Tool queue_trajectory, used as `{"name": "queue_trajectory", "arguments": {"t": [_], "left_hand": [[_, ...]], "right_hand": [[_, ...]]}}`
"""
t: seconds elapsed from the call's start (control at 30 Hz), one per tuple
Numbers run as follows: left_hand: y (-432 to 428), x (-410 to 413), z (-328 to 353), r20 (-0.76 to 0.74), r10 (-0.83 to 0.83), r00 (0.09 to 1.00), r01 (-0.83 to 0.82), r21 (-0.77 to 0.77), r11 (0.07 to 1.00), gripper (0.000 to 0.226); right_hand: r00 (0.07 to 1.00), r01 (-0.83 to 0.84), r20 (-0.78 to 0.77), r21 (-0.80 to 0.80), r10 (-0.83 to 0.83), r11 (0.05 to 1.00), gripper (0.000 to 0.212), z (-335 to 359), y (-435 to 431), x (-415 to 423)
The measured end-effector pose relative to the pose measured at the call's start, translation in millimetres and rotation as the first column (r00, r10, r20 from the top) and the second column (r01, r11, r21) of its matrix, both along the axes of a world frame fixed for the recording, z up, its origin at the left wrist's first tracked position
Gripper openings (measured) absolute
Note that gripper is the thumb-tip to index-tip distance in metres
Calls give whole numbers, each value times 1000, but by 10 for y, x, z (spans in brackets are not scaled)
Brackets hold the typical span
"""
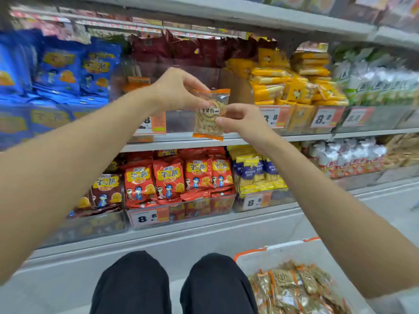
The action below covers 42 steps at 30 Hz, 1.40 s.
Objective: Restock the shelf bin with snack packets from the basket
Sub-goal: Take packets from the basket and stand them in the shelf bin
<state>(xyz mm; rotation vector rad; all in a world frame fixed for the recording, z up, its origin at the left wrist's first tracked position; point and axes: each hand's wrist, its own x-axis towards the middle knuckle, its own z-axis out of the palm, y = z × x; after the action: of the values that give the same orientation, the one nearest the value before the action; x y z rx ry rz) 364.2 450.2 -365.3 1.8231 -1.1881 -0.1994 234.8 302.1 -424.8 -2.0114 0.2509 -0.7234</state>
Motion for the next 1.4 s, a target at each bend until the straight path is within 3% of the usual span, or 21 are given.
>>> {"name": "queue_trajectory", "arguments": {"t": [0.13,0.23,0.33,0.43,0.6,0.67,0.9,1.03,1.17,1.27,1.4], "left_hand": [[356,534,432,-70,40,997,-44,-62,997,17],[529,914,582,108,173,979,-170,-32,985,20],[620,1167,549,295,195,935,-243,135,961,16],[635,1326,423,489,117,864,-327,369,870,14],[542,1372,334,722,5,691,-476,450,755,14],[510,1375,279,759,-57,649,-493,476,729,14],[495,1401,143,721,-75,688,-473,525,708,16],[538,1397,142,645,33,764,-423,461,780,22],[555,1285,152,509,264,819,-382,141,913,15],[485,1038,149,446,354,822,-358,-79,930,7],[242,568,58,395,419,818,-351,-233,907,20]], "right_hand": [[992,-38,115,-77,47,996,18,416,260,676],[993,-52,100,-106,63,993,14,538,392,1138],[991,-119,-75,-138,109,983,7,489,436,1438],[926,-222,-346,-172,152,960,12,427,451,1583],[763,-333,-617,-122,191,935,24,521,456,1692],[727,-332,-660,-99,188,938,27,528,467,1708],[643,-301,-746,-36,175,953,28,515,473,1732],[827,-193,-558,-158,73,968,21,497,478,1679],[974,-33,-224,-219,-17,975,21,374,372,1530],[997,70,-2,-257,-73,964,25,302,341,1280],[947,239,277,-255,-166,937,16,174,273,857]]}}
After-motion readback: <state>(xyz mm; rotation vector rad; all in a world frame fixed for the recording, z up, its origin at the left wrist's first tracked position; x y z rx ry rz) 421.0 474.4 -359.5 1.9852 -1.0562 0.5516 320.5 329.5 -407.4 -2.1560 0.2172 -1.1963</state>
